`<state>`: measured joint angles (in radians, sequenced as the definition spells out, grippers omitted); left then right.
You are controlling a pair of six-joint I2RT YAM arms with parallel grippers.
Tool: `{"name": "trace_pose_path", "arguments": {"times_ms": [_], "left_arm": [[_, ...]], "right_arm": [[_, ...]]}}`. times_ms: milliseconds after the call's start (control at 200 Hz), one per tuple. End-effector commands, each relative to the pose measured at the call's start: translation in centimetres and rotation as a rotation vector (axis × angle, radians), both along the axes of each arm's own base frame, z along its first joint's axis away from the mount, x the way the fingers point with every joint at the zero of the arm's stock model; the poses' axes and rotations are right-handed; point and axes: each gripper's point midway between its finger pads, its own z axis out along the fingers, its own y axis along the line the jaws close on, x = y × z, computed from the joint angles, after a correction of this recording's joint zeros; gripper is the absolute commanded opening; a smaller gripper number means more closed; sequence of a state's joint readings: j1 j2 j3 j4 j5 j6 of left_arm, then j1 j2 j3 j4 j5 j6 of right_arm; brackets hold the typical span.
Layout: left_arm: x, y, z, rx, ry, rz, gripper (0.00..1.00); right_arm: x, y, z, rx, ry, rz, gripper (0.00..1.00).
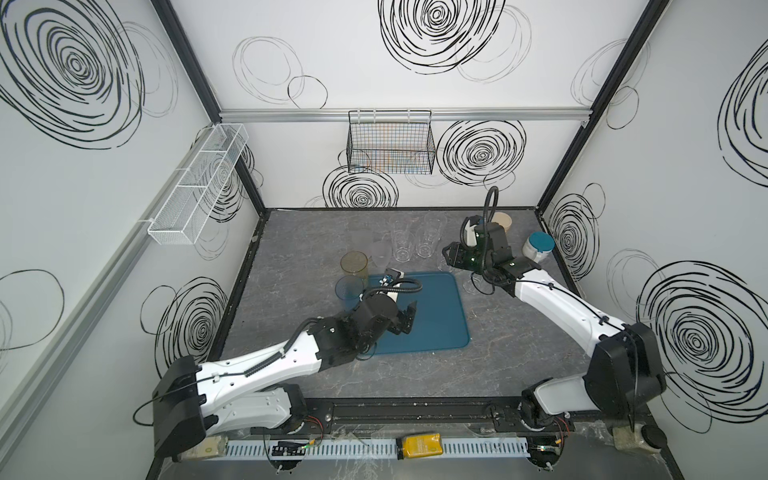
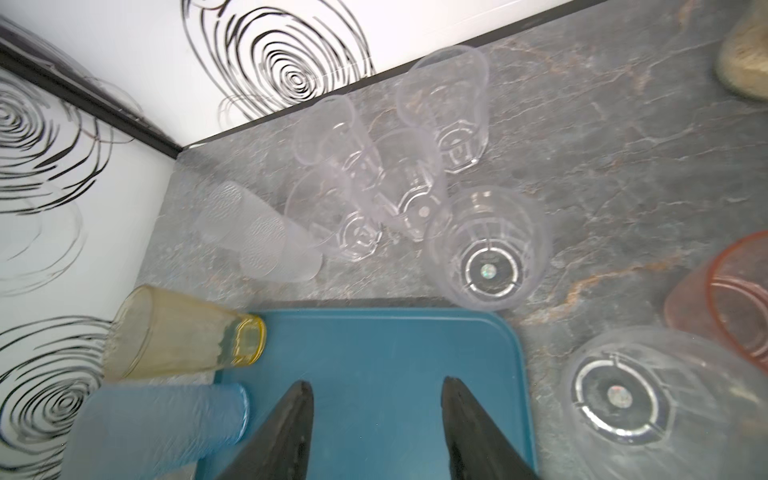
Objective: Place the glasses into the tray
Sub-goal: 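Grasp a clear glass with the right gripper while the left gripper moves over the tray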
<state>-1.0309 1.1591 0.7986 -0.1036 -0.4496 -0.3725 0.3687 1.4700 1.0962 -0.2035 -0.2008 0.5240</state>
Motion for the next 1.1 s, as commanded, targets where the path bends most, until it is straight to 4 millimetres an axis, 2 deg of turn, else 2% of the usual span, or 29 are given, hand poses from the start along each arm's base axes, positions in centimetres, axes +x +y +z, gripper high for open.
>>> {"name": "trace_pose_path", "arguments": {"times_ms": [0,115,260,415,545,665,840,966,1096], "left_arm": [[0.8,-1.6,2.6,-0.056,-0.066,-0.010,0.95],[1.3,-1.6,2.5,-0.020,-0.081,-0.019,0.97],[2.4,-1.6,2.2,-0.038,-0.066,-0.033,0.98],[4.0,-3.0,0.8,-0.033,-0.027,-0.057,0.98],[5.0,-4.8,-0.3,-0.008,0.019,-0.097,0.98],[5.9,-5.3,-0.8,-0.008,0.041,-0.106,0.98],[7.0,-4.8,-1.3,-0.014,0.053,-0.099,0.98],[7.5,-4.3,-1.2,-0.017,0.056,-0.084,0.97],[7.4,-3.9,0.1,-0.036,0.037,-0.071,0.97]], "right_arm": [[3.5,-1.8,-0.1,-0.071,-0.033,-0.066,0.55],[5.7,-2.7,-1.5,-0.148,0.011,-0.119,0.54],[6.8,-4.9,-4.3,-0.294,0.119,-0.186,0.54],[8.0,-6.9,-5.8,-0.333,0.153,-0.215,0.53],[8.6,-6.9,-7.4,-0.318,0.184,-0.199,0.49],[9.0,-6.8,-8.7,-0.306,0.211,-0.192,0.44],[9.6,-6.9,-9.1,-0.290,0.210,-0.191,0.37],[9.5,-6.8,-9.6,-0.289,0.220,-0.182,0.27],[9.5,-6.8,-8.3,-0.279,0.185,-0.185,0.14]]}}
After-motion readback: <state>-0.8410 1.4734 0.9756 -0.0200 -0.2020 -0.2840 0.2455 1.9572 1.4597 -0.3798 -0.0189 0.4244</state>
